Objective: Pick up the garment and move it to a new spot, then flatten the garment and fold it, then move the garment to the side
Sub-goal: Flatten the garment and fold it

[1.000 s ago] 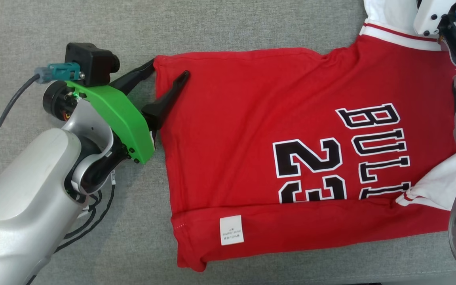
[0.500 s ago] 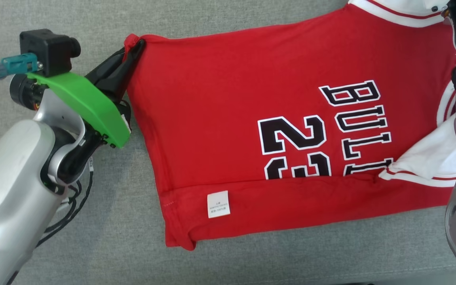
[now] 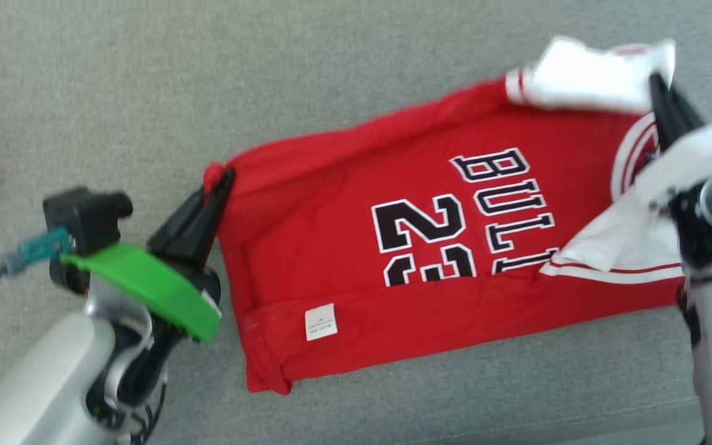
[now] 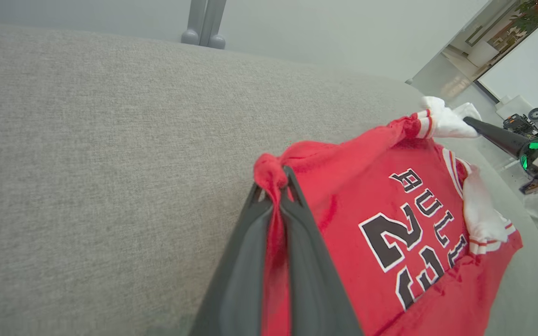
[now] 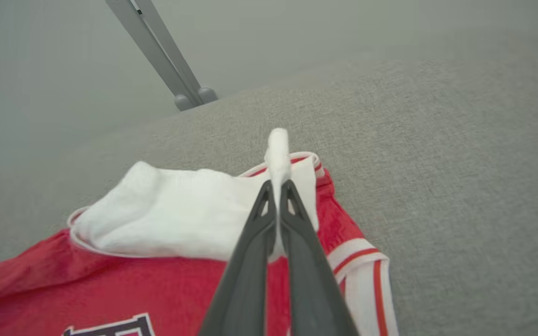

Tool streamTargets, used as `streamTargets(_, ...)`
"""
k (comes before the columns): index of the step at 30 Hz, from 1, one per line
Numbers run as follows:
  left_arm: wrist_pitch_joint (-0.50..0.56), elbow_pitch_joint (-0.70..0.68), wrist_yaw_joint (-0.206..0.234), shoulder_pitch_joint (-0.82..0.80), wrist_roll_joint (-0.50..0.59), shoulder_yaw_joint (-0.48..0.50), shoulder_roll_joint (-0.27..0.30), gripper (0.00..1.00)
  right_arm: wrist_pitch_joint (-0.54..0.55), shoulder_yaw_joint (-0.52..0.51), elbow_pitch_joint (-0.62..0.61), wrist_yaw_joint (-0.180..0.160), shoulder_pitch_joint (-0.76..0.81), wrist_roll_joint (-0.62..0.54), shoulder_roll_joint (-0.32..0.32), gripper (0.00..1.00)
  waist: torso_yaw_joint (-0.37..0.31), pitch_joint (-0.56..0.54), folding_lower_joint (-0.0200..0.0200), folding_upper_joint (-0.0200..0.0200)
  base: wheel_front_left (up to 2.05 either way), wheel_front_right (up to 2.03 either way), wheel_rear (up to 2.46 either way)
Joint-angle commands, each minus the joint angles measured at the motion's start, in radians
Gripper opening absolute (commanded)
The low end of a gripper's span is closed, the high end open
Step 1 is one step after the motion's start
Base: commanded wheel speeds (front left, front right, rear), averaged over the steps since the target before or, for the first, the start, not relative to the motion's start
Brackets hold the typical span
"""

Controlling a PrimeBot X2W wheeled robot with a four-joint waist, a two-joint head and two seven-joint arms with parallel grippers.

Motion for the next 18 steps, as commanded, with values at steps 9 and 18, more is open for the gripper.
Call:
streamTargets(9,-0.076,-0.099,0.064,0.225,-0.022,0.003,0.058,0.00,0.062,-0.028,-0.157,-0.001,0.232,0.053,0.039,0.00,-0.112,-0.127,0.0000,0.0000,0.00,0.00,0.00)
streamTargets(18,-0.136,-0.060,0.163,0.305,0.069,-0.019,0.072,1.00,0.113,-0.027,-0.115,-0.001,0.282,0.012,0.028,1.00,-0.112,-0.138,0.0000,0.0000,0.00,0.00,0.00)
